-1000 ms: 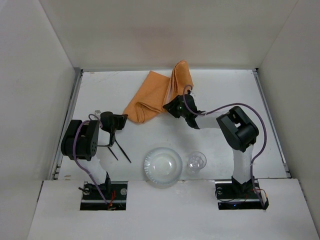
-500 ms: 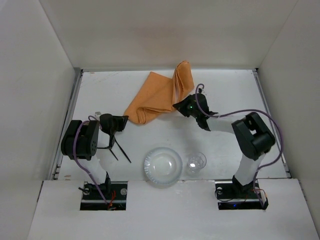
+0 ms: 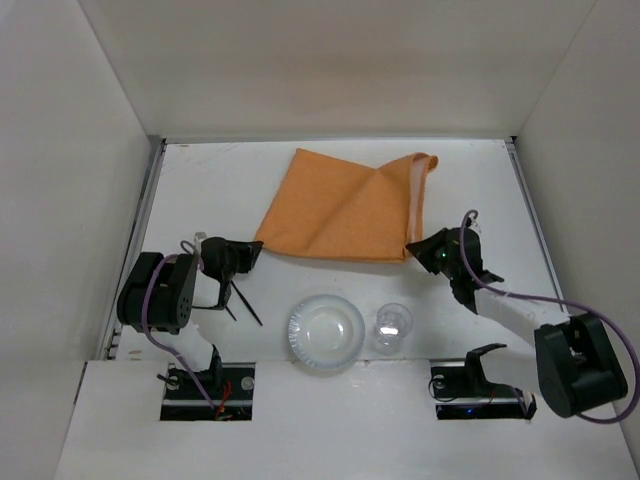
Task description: Set the dinner table for one person
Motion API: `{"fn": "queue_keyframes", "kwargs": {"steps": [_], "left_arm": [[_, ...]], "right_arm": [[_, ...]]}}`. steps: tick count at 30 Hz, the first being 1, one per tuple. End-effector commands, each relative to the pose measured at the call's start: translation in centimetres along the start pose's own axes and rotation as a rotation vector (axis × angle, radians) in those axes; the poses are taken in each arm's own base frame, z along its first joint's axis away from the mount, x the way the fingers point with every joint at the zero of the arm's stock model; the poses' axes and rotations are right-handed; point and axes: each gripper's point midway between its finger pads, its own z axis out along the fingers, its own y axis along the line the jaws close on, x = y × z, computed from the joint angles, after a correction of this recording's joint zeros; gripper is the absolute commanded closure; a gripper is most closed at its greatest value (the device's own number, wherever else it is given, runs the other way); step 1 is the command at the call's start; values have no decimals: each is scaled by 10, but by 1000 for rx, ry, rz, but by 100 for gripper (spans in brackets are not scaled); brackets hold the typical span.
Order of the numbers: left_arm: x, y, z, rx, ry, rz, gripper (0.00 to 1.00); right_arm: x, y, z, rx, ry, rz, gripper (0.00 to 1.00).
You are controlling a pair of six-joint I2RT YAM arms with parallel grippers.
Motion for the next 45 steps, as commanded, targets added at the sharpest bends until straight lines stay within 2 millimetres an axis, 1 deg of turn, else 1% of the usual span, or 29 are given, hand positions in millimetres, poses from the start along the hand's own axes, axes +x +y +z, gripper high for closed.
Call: {"fn": "queue_keyframes", "kwargs": {"steps": [1, 4, 6, 9, 11, 13, 14, 15, 16, 17, 18, 19, 21, 23, 25, 26, 28, 29, 31, 33, 37, 42, 45], "left_arm": [[-16, 0, -7, -6, -83, 32, 95], [-14, 0, -11, -12, -88, 43, 95], [-12, -1, -13, -10, -97, 57, 95], [-9, -1, -18, -10, -103, 60, 95], [-11, 3, -25, -17, -126, 69, 95], [-10, 5, -33, -17, -140, 79, 95], [-9, 7, -39, -17, -140, 87, 95], [-8, 6, -42, -13, -142, 94, 95], [-5, 6, -48, -10, -141, 105, 95], [-3, 5, -54, -4, -141, 120, 94], [1, 2, -60, 7, -137, 139, 92], [4, -2, -64, 20, -133, 156, 90], [13, -15, -73, 52, -115, 217, 80], [14, -24, -80, 56, -122, 283, 73], [8, -30, -86, 55, -170, 333, 68], [3, -32, -88, 51, -201, 353, 67], [-2, -37, -90, 40, -233, 385, 64], [-2, -38, -89, 35, -233, 395, 63], [-2, -40, -82, 9, -225, 425, 58], [-4, -35, -73, -42, -213, 452, 57], [-9, -22, -54, -146, -202, 501, 57], [-16, 1, -46, -253, -217, 566, 60], [-14, 9, -43, -287, -202, 598, 65]], "right_arm": [[-27, -18, -18, 76, -121, -5, 87], [-35, -30, -30, 146, -160, -22, 81], [-39, -36, -33, 172, -180, -42, 78], [-45, -39, -27, 190, -160, -61, 77], [-44, -40, -19, 202, -132, -68, 76], [-43, -47, -14, 233, -119, -71, 74], [-44, -51, -12, 245, -120, -67, 69], [-46, -53, -11, 249, -129, -65, 59], [-49, -53, -11, 251, -138, -66, 52], [-54, -53, -12, 254, -153, -77, 41], [-59, -52, -14, 253, -164, -95, 35], [-63, -49, -17, 247, -176, -105, 33], [-73, -42, -23, 244, -205, -137, 30], [-81, -29, -23, 230, -210, -195, 30], [-73, -18, -16, 210, -166, -242, 32], [-63, -12, -9, 199, -128, -260, 33], [-50, -14, 1, 208, -82, -269, 32], [-48, -18, 5, 222, -75, -264, 32], [-40, -25, 12, 242, -49, -251, 25], [-36, -29, 17, 250, -27, -245, 25], [-23, -31, 24, 242, 32, -230, 34], [-17, -33, 28, 246, 66, -234, 47], [-10, -31, 34, 229, 101, -217, 62]]}}
